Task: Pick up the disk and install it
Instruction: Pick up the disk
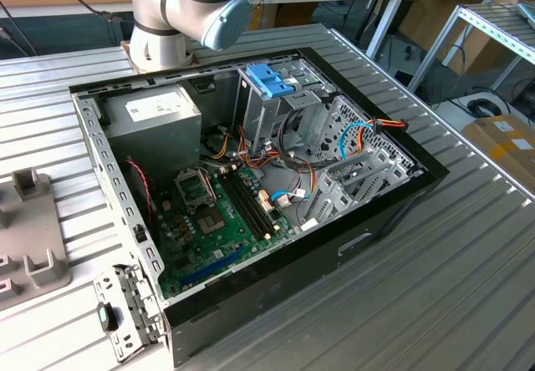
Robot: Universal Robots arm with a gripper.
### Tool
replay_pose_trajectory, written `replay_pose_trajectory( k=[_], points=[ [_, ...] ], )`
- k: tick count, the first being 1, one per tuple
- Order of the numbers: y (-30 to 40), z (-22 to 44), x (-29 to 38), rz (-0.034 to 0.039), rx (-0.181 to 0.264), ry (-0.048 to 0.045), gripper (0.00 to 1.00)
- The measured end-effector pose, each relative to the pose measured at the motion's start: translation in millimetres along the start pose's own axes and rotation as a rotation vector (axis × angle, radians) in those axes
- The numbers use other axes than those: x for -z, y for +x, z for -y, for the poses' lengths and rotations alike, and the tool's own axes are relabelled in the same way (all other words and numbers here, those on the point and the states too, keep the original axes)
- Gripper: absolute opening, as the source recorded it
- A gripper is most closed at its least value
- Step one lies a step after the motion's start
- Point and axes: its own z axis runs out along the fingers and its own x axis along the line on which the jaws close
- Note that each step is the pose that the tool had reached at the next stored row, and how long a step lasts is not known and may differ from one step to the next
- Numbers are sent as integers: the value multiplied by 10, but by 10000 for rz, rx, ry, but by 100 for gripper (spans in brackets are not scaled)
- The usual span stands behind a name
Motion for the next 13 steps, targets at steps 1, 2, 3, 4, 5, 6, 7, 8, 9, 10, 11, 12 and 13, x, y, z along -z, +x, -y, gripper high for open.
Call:
replay_pose_trajectory(
  k=[1, 2, 3, 4, 5, 6, 7, 8, 9, 10, 11, 12, 13],
  points=[
    [0, -1, -2, 0, 1, 0, 48],
    [-2, -3, -4, 0, 0, 0, 48],
    [-4, -4, -6, 0, 0, 1, 48],
    [-8, -6, -9, 2, -1, 3, 48],
    [-12, -7, -10, 1, 0, 3, 48],
    [-18, -8, -11, 0, 0, 1, 48],
    [-22, -8, -12, 0, 0, 1, 48],
    [-29, -10, -15, 1, 0, 2, 48],
    [-35, -11, -16, 0, 0, 1, 48],
    [-39, -12, -18, 0, 0, 1, 48],
    [-44, -13, -19, 0, 0, 1, 48],
    [-53, -15, -23, 1, 0, 1, 48],
    [-58, -17, -24, 0, 0, 1, 48]
  ],
)
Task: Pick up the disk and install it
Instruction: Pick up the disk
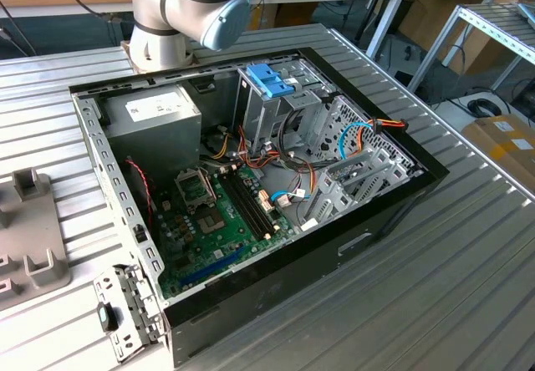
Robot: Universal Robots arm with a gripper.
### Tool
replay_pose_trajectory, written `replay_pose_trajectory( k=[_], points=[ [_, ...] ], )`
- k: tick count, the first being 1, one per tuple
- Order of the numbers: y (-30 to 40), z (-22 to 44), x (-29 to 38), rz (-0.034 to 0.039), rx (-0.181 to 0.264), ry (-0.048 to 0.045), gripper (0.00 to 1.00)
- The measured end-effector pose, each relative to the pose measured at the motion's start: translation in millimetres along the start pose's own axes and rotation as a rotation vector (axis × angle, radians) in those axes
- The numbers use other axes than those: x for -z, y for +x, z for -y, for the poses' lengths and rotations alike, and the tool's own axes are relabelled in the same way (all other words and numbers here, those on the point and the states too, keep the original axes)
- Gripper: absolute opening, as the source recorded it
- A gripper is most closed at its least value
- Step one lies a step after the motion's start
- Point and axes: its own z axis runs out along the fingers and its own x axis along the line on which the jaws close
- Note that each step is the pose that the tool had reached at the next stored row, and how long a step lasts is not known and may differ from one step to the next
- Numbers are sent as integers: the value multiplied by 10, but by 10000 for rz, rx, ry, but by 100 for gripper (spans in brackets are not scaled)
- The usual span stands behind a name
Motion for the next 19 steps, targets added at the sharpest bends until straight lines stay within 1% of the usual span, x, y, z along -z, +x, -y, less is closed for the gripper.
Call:
replay_pose_trajectory(
  k=[19],
  points=[
    [-79, -52, -33, -1, 1, -1, 48]
  ],
)
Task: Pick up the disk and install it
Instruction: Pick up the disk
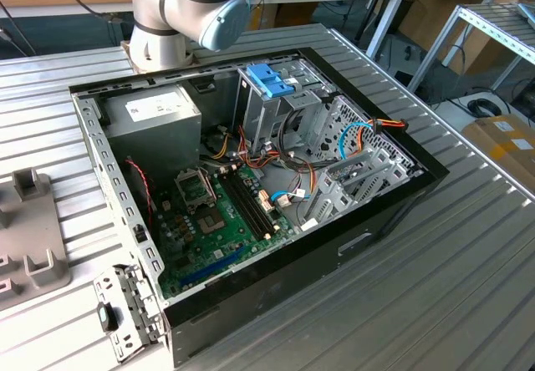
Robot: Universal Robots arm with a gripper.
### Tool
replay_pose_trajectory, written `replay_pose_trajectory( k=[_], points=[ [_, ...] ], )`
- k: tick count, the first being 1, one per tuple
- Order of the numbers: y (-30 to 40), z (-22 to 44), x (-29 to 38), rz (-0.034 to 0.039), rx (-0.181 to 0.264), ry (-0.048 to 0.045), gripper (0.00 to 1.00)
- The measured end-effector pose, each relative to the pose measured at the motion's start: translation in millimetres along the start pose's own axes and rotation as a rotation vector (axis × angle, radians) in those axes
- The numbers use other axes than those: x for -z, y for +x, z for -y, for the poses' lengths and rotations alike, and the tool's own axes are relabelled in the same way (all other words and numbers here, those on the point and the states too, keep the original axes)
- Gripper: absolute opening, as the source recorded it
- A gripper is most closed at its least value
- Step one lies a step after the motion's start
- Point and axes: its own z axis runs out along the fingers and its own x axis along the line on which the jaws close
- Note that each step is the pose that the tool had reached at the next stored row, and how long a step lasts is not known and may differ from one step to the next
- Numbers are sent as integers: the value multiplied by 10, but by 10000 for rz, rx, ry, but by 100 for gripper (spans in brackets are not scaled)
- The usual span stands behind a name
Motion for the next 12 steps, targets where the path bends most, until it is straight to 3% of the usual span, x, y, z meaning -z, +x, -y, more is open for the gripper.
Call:
replay_pose_trajectory(
  k=[6, 9, 12],
  points=[
    [-37, -12, -17, 1, -1, 1, 48],
    [-94, -25, -32, 2, 5, 0, 48],
    [-104, -35, -44, 46, 47, -7, 48]
  ],
)
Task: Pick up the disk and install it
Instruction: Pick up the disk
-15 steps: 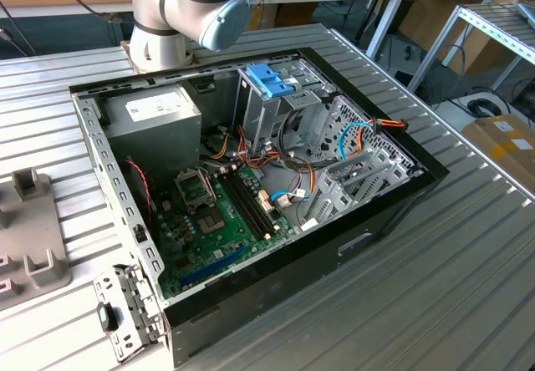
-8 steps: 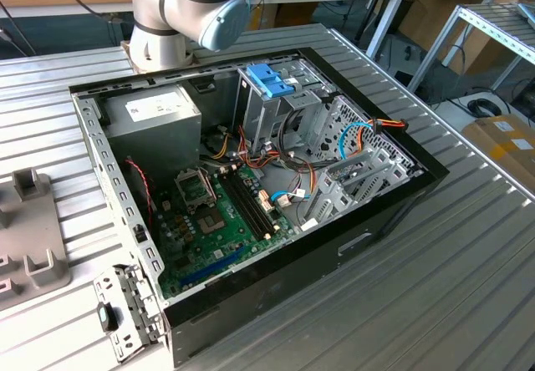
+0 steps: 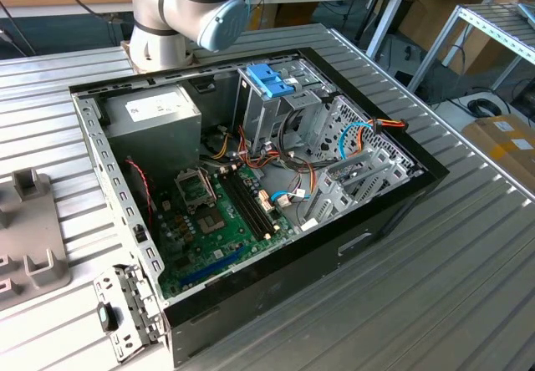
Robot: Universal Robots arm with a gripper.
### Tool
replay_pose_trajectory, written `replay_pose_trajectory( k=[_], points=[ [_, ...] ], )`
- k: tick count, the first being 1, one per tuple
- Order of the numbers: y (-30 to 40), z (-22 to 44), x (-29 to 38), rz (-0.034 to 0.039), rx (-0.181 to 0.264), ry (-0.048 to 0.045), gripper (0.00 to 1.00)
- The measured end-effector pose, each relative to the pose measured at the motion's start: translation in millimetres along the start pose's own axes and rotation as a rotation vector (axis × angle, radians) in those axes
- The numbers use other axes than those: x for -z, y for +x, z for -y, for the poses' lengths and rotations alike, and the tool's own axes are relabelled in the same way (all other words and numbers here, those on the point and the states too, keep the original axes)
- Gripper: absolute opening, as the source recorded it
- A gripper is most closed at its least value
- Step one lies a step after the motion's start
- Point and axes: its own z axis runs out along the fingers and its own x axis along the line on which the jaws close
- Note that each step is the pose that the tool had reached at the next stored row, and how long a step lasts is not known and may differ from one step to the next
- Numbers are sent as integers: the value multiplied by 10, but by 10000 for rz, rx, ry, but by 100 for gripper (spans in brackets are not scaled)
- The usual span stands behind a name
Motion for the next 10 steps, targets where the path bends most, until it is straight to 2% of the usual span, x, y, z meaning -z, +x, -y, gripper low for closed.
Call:
replay_pose_trajectory(
  k=[6, 10],
  points=[
    [0, -16, -26, 23, 430, -17, 48],
    [-3, -32, -57, 93, 486, -25, 48]
  ],
)
